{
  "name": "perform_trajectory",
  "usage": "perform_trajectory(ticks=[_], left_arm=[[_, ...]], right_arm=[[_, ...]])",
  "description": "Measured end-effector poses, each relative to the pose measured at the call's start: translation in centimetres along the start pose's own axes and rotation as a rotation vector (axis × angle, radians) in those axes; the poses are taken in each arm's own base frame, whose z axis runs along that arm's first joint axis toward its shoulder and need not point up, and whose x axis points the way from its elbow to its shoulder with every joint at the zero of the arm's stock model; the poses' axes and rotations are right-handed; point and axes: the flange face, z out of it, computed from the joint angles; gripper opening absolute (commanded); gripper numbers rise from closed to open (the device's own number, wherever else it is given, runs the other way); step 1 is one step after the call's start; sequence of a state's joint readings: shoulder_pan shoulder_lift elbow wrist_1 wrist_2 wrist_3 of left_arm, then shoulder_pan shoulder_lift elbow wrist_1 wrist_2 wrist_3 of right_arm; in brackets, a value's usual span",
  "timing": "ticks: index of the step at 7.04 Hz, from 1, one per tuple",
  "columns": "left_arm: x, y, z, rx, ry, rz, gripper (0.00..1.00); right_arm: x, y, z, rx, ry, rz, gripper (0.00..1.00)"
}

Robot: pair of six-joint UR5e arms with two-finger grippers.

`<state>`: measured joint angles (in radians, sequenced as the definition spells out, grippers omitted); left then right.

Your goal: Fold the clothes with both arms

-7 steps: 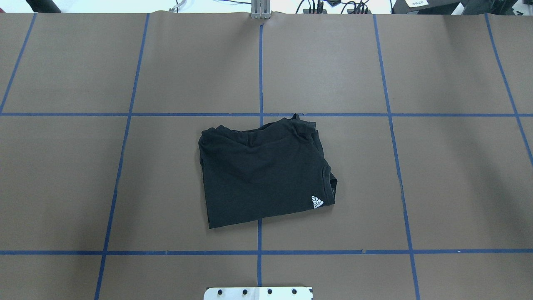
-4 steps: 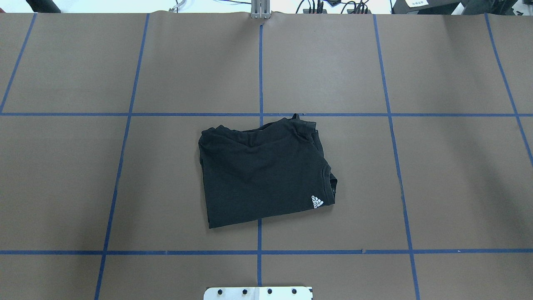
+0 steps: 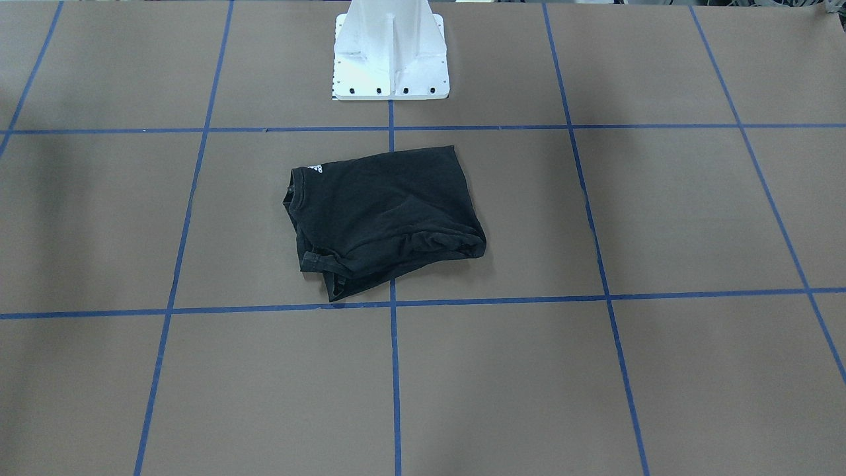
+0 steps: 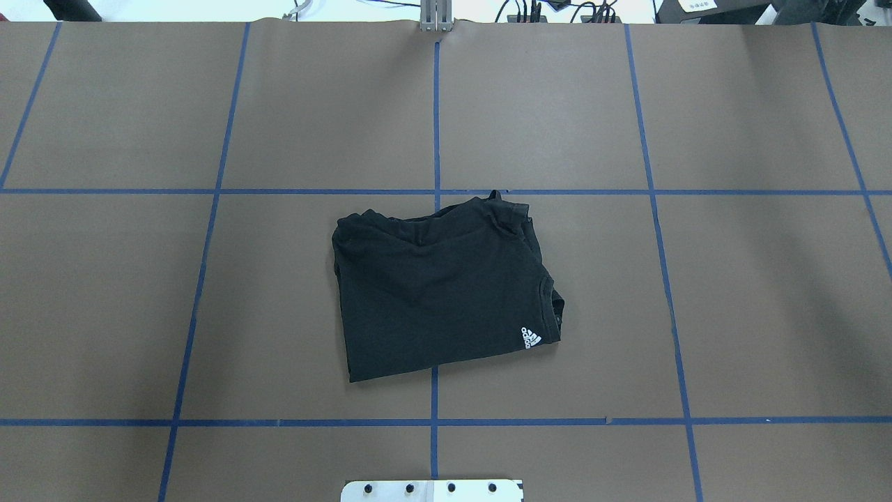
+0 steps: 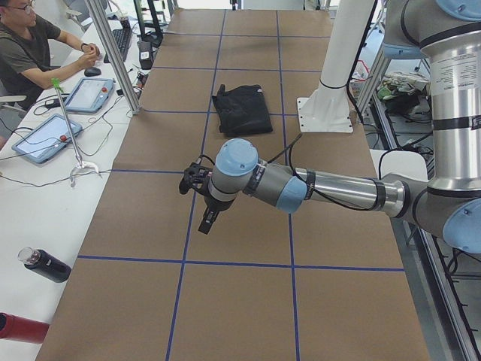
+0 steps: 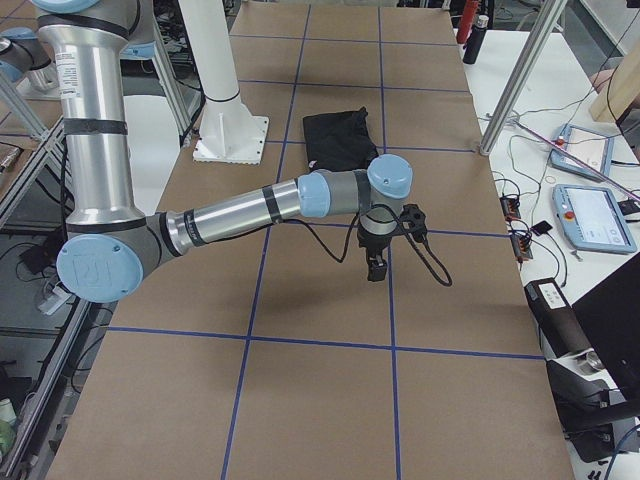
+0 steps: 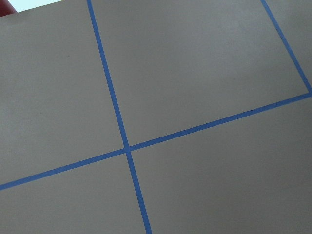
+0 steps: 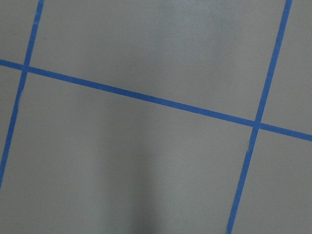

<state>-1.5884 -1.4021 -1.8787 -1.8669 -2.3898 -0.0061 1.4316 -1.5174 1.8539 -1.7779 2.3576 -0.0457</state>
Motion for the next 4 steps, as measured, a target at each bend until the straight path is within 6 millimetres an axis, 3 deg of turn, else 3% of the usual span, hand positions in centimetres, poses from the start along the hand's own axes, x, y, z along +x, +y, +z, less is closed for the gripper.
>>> perform_trajectory(ticks=[4], left_arm=[[0.21,-0.32,-0.14,0.005,0.001,0.007,1.00]], right_arm=[[-0.71,-0.02,-0.66,0.014,-0.001,-0.014,1.00]])
